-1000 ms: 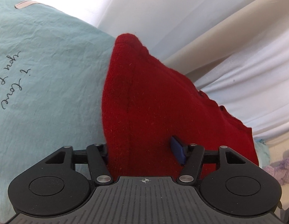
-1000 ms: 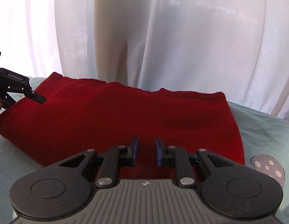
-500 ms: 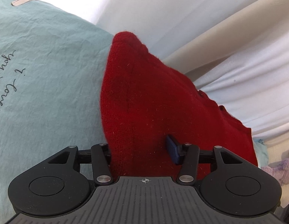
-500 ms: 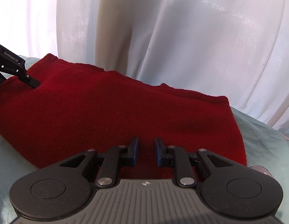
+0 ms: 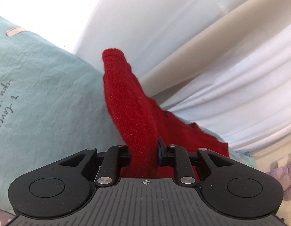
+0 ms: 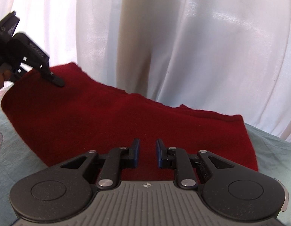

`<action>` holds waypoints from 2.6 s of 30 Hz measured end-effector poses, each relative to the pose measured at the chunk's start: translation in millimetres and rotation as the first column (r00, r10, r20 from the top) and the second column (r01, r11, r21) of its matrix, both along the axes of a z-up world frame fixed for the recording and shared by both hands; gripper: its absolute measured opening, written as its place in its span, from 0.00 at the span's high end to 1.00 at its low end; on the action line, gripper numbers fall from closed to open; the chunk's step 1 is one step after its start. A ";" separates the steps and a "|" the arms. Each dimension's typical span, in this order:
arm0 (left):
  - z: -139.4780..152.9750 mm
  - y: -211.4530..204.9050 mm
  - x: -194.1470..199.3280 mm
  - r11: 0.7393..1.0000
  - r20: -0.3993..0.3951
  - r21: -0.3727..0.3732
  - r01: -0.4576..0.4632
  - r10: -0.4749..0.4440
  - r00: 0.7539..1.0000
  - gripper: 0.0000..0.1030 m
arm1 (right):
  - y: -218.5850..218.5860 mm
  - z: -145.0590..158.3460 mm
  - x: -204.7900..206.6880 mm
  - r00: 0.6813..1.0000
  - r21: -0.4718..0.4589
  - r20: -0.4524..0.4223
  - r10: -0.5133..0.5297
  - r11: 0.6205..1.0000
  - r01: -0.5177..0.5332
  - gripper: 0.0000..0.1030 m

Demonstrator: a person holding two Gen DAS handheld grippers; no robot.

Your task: Fold small clothes

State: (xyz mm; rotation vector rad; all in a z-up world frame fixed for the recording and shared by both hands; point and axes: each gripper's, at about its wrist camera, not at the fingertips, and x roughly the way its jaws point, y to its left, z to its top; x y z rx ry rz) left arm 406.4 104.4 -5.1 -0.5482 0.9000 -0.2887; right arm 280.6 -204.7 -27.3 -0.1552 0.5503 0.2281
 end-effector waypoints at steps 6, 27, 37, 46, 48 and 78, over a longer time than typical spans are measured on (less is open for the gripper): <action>43.9 -51.3 -12.7 0.998 0.064 0.009 0.064 -0.064 0.996 0.79 | 9.9 -25.6 9.9 0.996 -0.039 -0.090 0.024 0.999 -0.027 0.84; -28.4 -251.6 -26.3 0.921 -0.021 0.214 0.326 -0.329 0.944 0.77 | -140.6 -26.6 -17.7 0.966 0.588 -0.234 -0.109 0.775 0.229 0.84; 29.2 -232.9 -85.7 0.865 0.073 0.065 0.497 -0.501 0.863 0.42 | -190.5 -8.1 -34.1 0.953 0.688 -0.246 -0.176 0.661 0.300 0.64; 56.5 -131.8 -107.6 0.965 0.169 0.215 0.150 -0.188 0.967 0.33 | -207.0 -5.0 -19.6 0.958 0.771 -0.263 -0.117 0.572 0.281 0.51; 43.5 -117.3 -94.0 0.969 0.136 0.227 0.096 -0.129 0.982 0.32 | -201.8 -6.2 -13.2 0.959 0.773 -0.268 -0.090 0.575 0.270 0.50; 2.6 -126.6 -76.1 0.937 0.069 0.335 0.096 -0.126 0.990 0.26 | -118.8 55.6 42.5 0.986 0.510 -0.165 0.038 0.858 0.052 0.87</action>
